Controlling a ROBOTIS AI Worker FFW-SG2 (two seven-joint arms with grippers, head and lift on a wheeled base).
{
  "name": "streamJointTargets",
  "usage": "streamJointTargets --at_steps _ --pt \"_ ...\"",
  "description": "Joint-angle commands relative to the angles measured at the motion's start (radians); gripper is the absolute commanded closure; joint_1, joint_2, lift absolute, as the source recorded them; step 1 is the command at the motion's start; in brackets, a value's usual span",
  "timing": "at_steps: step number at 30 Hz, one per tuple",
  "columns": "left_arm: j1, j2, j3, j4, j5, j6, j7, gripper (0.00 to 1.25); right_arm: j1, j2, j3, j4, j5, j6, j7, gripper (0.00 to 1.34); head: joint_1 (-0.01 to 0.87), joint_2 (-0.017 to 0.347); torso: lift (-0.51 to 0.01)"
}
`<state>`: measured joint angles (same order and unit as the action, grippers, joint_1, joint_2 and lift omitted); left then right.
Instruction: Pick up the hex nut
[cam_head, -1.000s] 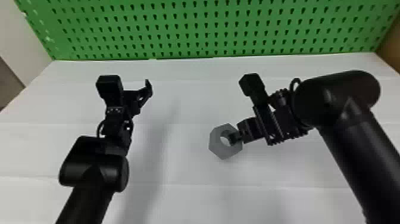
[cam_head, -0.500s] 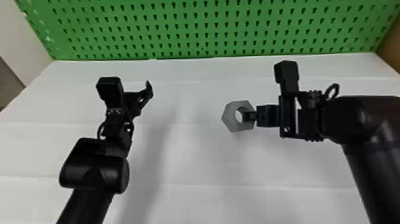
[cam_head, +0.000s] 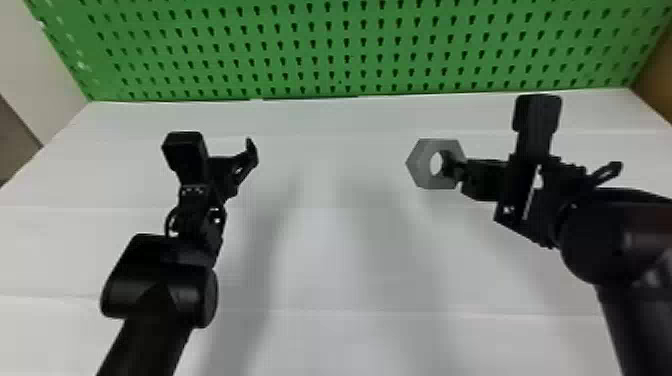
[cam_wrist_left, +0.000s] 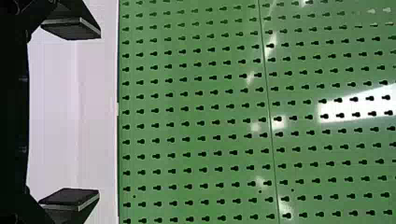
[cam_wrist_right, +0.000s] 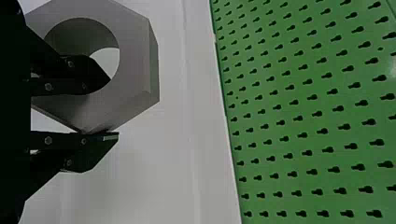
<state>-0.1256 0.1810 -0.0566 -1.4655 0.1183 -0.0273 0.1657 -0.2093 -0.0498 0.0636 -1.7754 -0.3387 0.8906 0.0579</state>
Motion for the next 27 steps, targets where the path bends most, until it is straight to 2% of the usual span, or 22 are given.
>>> streamJointTargets --at_steps 1,7,13,27 --pt "0.003 0.000 -0.002 0.001 0.006 -0.002 0.000 0.09 0.056 0.015 -0.022 -0.004 0.070 -0.183 0.011 1.05 0.785 0.149 -0.085" --pt "0.003 0.000 -0.005 -0.001 0.009 -0.003 0.000 0.09 0.119 0.051 -0.068 -0.006 0.164 -0.386 0.011 1.05 0.785 0.149 -0.085" --pt "0.003 -0.002 -0.011 0.001 0.011 -0.003 0.001 0.09 0.151 0.051 -0.076 0.017 0.208 -0.538 0.011 1.05 0.785 0.149 -0.085" --pt "0.000 -0.002 -0.017 0.001 0.018 -0.002 0.003 0.09 0.194 0.051 -0.082 0.113 0.241 -0.809 0.010 1.05 0.785 0.149 -0.085"
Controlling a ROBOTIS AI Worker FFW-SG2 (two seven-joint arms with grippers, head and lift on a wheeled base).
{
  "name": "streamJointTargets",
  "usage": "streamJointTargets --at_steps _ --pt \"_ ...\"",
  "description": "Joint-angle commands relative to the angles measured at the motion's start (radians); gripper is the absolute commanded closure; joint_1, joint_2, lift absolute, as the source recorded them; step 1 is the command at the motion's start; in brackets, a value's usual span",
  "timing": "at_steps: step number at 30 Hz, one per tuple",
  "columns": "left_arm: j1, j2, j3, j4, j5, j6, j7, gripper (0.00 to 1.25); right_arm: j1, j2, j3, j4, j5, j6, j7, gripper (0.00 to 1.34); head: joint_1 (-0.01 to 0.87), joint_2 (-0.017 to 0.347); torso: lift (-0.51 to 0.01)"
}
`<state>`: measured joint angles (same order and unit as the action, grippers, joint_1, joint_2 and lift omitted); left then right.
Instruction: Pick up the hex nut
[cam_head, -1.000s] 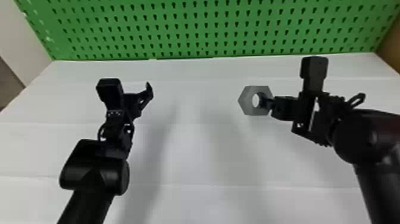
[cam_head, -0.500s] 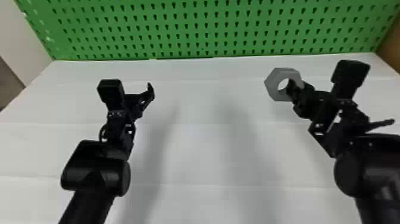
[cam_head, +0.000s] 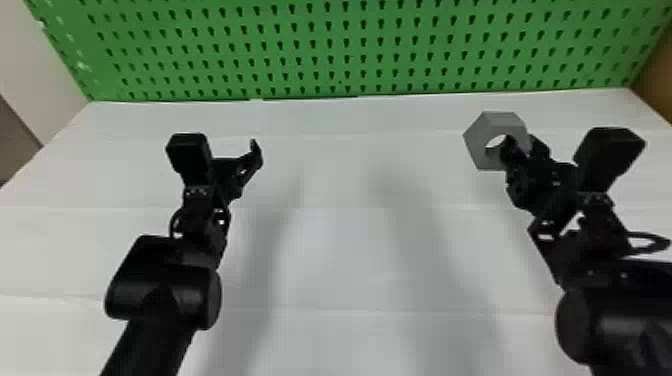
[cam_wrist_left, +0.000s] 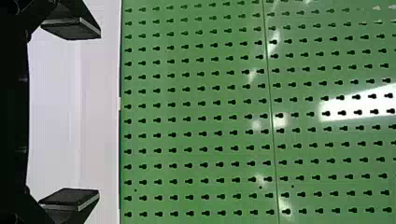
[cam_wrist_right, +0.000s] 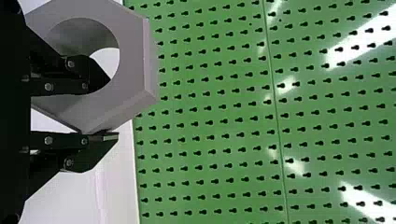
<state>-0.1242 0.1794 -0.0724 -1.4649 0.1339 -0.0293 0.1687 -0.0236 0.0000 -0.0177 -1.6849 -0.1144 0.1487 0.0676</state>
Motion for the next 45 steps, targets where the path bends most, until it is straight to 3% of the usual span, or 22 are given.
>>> streamJointTargets --at_steps 1,20,45 --pt "0.000 0.000 -0.001 0.000 0.004 0.000 0.000 0.09 0.010 0.001 -0.001 0.025 0.019 -0.075 0.000 1.05 0.785 0.149 -0.085" --pt "0.000 -0.011 -0.004 0.000 0.010 0.000 0.000 0.09 0.041 0.001 0.007 0.054 0.044 -0.187 -0.048 1.05 0.785 0.149 -0.085" --pt "0.001 -0.012 -0.007 -0.011 0.000 0.014 0.000 0.09 0.045 0.001 0.022 0.054 0.044 -0.172 -0.077 1.05 0.785 0.149 -0.084"
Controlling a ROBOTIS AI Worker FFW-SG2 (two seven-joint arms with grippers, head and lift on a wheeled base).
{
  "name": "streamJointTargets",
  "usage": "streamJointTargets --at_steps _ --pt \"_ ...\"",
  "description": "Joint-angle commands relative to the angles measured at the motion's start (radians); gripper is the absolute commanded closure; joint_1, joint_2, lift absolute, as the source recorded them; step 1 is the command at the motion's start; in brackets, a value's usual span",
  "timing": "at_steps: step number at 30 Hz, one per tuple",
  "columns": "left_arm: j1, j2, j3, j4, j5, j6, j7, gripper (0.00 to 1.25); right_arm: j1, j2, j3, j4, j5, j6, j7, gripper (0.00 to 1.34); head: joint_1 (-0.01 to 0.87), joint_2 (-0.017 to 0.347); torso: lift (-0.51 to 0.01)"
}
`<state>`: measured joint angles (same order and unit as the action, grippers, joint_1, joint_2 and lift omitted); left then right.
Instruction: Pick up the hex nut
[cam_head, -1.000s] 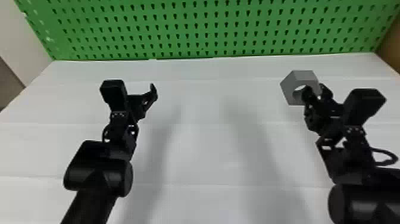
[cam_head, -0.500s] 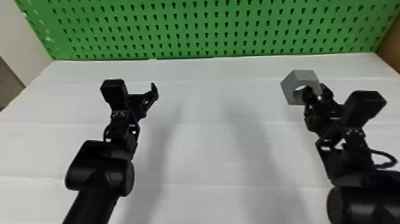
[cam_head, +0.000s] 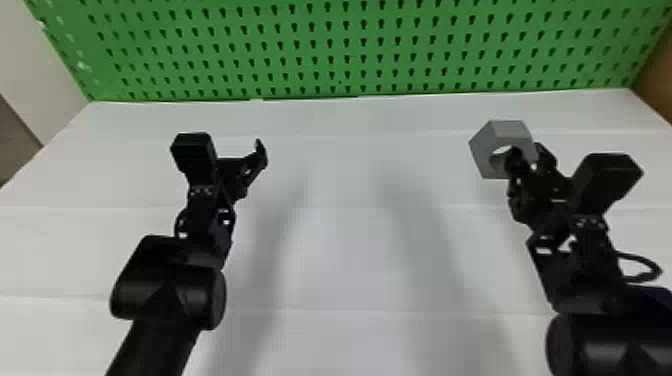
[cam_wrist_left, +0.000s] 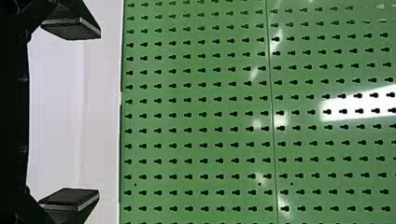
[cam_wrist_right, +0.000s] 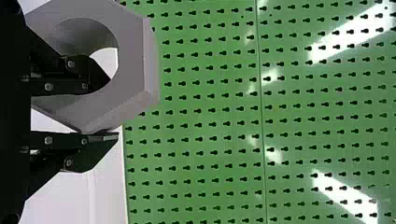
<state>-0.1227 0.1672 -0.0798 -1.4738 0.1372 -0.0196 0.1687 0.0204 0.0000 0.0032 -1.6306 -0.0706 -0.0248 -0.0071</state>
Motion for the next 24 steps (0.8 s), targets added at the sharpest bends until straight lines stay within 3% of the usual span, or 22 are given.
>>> streamJointTargets --at_steps 1,24 --pt "0.000 0.000 0.000 -0.002 -0.004 0.004 0.000 0.09 0.001 0.001 0.000 0.000 0.000 0.002 -0.002 1.05 0.785 0.149 -0.084" --pt "-0.003 0.000 -0.001 -0.003 -0.016 0.004 0.000 0.09 0.001 0.001 0.001 0.000 0.005 0.014 -0.002 1.05 0.785 0.149 -0.084"
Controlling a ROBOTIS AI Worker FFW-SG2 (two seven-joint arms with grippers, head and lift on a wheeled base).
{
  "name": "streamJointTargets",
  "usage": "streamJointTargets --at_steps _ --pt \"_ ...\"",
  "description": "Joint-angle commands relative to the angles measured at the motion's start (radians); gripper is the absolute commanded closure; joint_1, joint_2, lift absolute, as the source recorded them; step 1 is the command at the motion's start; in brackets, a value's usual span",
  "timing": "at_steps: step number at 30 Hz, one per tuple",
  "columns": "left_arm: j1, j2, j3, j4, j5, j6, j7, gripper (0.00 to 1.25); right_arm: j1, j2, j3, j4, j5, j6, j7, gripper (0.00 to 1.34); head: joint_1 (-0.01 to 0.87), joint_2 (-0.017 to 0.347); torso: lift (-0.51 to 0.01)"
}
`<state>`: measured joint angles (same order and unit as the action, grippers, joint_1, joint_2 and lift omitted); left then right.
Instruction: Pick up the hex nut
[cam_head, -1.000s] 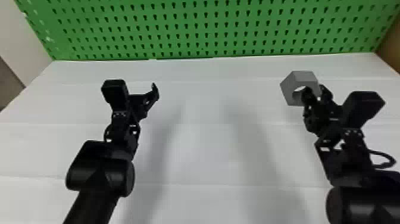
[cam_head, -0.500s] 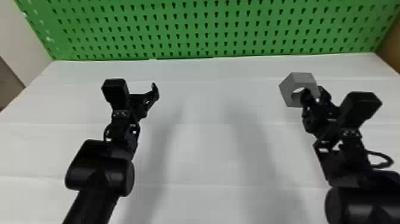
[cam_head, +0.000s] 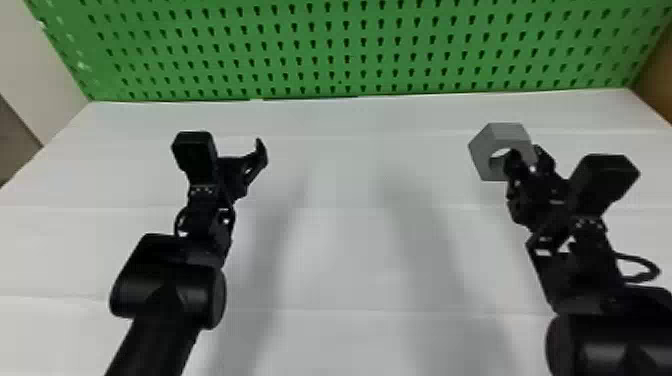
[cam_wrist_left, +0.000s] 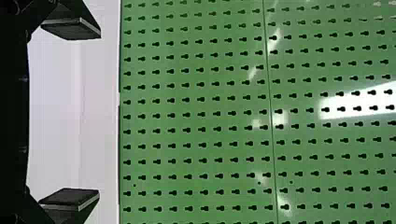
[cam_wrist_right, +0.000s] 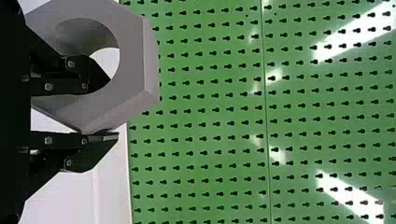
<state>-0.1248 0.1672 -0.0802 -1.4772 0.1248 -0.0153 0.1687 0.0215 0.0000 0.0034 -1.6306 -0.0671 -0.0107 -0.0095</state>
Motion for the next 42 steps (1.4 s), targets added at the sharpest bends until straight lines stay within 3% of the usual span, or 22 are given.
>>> streamJointTargets --at_steps 1,42 --pt "-0.001 0.000 -0.001 0.000 -0.004 0.000 0.000 0.09 0.000 0.001 0.001 0.000 0.001 0.000 0.000 1.05 0.785 0.149 -0.084" --pt "0.004 0.000 0.002 -0.002 0.003 -0.002 0.000 0.09 -0.003 0.001 0.009 0.000 0.009 0.003 -0.001 1.05 0.785 0.149 -0.084"
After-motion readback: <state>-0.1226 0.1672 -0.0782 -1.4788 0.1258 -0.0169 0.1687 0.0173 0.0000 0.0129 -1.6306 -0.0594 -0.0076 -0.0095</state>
